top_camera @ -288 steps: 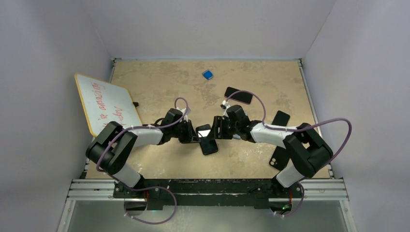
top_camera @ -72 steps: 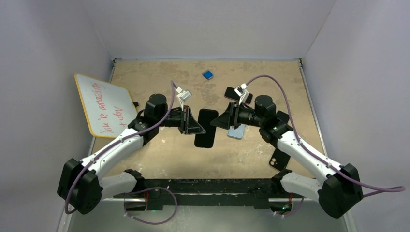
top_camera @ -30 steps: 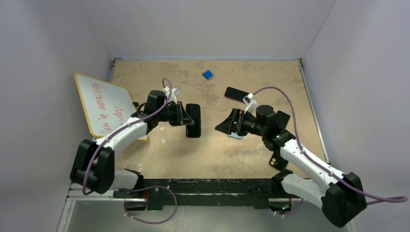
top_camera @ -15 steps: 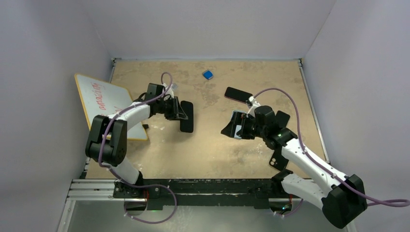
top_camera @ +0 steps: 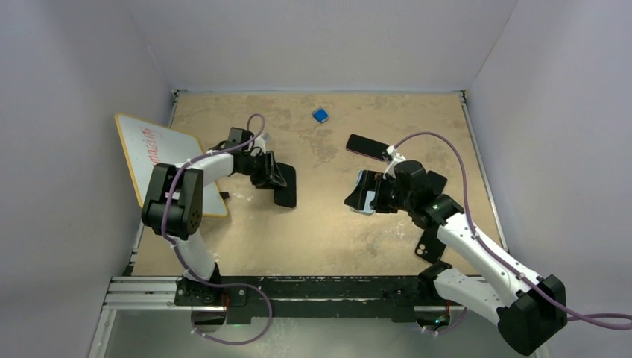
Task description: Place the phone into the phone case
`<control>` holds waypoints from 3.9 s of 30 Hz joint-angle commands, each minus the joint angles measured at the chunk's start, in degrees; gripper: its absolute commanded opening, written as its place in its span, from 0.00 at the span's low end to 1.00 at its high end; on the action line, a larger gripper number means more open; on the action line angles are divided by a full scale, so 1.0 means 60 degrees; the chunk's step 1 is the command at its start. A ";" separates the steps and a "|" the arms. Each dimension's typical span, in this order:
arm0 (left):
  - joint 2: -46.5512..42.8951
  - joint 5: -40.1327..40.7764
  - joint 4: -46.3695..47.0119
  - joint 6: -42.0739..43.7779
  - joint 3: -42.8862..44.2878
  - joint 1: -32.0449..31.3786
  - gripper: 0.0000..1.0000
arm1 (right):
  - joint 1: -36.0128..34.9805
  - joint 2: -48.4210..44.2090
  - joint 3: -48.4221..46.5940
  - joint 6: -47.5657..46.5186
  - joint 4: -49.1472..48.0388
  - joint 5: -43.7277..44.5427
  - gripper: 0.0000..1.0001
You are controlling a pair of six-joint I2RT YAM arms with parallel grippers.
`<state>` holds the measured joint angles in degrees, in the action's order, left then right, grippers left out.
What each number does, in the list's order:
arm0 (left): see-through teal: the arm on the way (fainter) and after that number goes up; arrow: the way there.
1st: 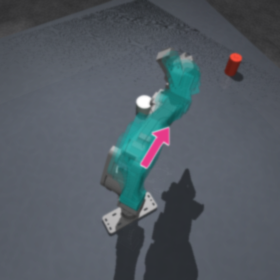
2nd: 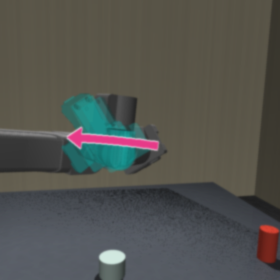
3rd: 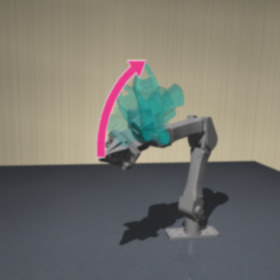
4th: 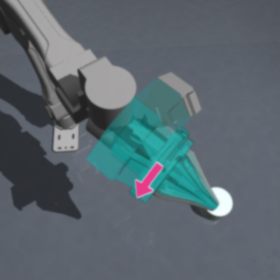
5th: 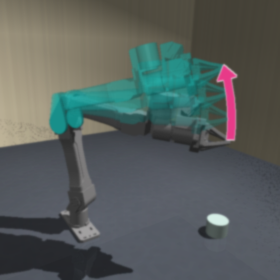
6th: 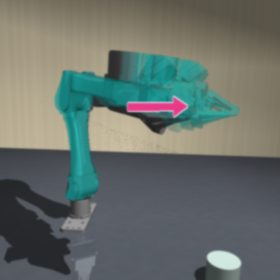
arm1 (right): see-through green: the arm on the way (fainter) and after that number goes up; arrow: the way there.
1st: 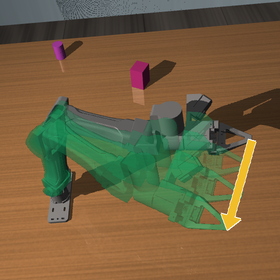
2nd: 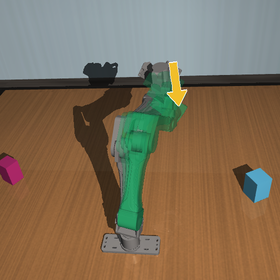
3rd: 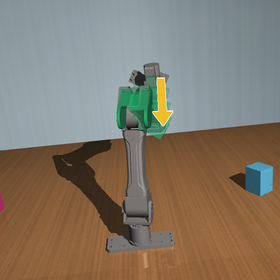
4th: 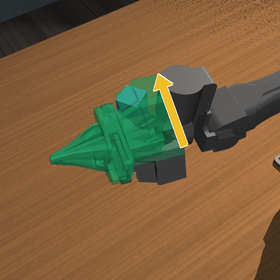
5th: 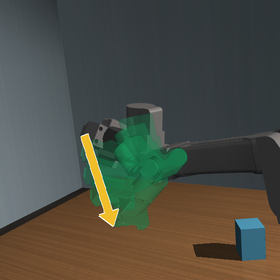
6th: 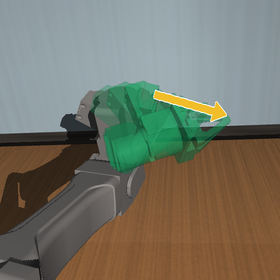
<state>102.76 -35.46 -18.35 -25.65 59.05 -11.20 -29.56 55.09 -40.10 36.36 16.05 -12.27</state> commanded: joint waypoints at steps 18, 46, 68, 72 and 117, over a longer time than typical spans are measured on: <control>-0.4039 0.2106 -0.1513 0.1409 0.0092 -0.0638 0.90 | 0.0105 0.1215 -0.1146 0.2978 0.3205 0.5514 0.99; -0.5730 0.0916 -0.0729 0.1862 -0.1373 -0.1253 0.96 | 0.2140 0.7126 -0.4659 -0.4991 -0.2320 0.2901 0.99; -0.5816 0.1042 -0.0742 0.1900 -0.1404 -0.1253 0.96 | 0.3496 0.9374 -0.5941 -1.0248 -0.2927 -0.1996 0.99; -0.5837 0.1053 -0.0722 0.1913 -0.1396 -0.1253 0.96 | 0.3775 1.0348 -0.7168 -1.0986 -0.1340 -0.2677 0.99; -0.5793 0.1256 -0.0764 0.1898 -0.1377 -0.0854 1.00 | 0.3740 1.0100 -0.6335 -0.9257 -0.1984 0.0479 0.62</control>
<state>69.28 -28.51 -24.47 -15.27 50.72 -16.69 -7.14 119.74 -81.45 -24.69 4.56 -17.28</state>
